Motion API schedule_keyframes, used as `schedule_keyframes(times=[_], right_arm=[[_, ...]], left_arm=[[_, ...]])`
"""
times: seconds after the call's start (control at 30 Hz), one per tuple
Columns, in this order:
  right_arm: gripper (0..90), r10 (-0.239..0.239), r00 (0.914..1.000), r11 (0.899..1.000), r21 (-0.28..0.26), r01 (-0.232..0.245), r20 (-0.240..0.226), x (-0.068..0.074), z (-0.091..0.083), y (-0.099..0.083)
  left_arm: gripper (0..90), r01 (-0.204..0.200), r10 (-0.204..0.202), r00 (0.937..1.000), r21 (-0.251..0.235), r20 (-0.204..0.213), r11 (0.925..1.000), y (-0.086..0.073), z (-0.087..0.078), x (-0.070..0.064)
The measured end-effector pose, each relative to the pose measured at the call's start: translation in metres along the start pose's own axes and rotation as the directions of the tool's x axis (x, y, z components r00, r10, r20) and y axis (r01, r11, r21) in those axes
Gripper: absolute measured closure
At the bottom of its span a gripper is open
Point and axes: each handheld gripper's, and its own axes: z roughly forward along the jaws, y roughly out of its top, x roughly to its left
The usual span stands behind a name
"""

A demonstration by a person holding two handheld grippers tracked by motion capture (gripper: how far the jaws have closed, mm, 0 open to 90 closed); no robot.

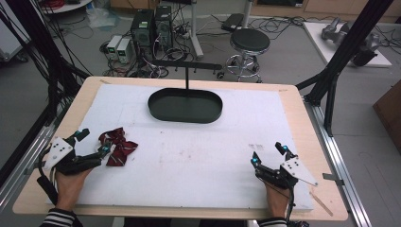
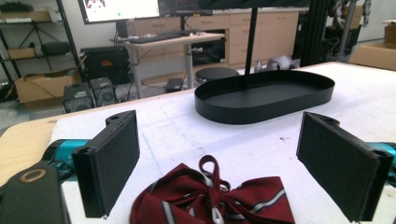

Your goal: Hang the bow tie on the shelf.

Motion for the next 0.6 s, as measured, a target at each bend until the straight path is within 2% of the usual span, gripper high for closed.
schedule_keyframes(times=[0.1,0.3,0.47,0.6], right_arm=[[9.9,-0.001,1.0000,1.000,-0.001,0.001,0.002,0.000,0.000,0.000],[10.0,0.000,1.0000,1.000,-0.001,0.000,0.003,0.000,0.000,0.000],[10.0,-0.002,1.0000,1.000,0.000,0.002,0.005,0.000,0.000,0.000],[9.9,-0.002,1.0000,1.000,0.001,0.002,0.006,0.000,0.000,0.000]], left_arm=[[13.6,0.005,-0.005,1.0000,0.016,-0.007,0.9999,0.006,-0.002,0.005],[13.9,-0.019,0.021,0.9996,0.086,-0.019,0.9961,0.016,-0.004,0.014],[15.2,-0.028,0.033,0.9991,0.170,-0.028,0.9850,0.023,-0.003,0.022],[17.9,-0.033,0.039,0.9989,0.217,-0.024,0.9757,0.028,-0.001,0.026]])
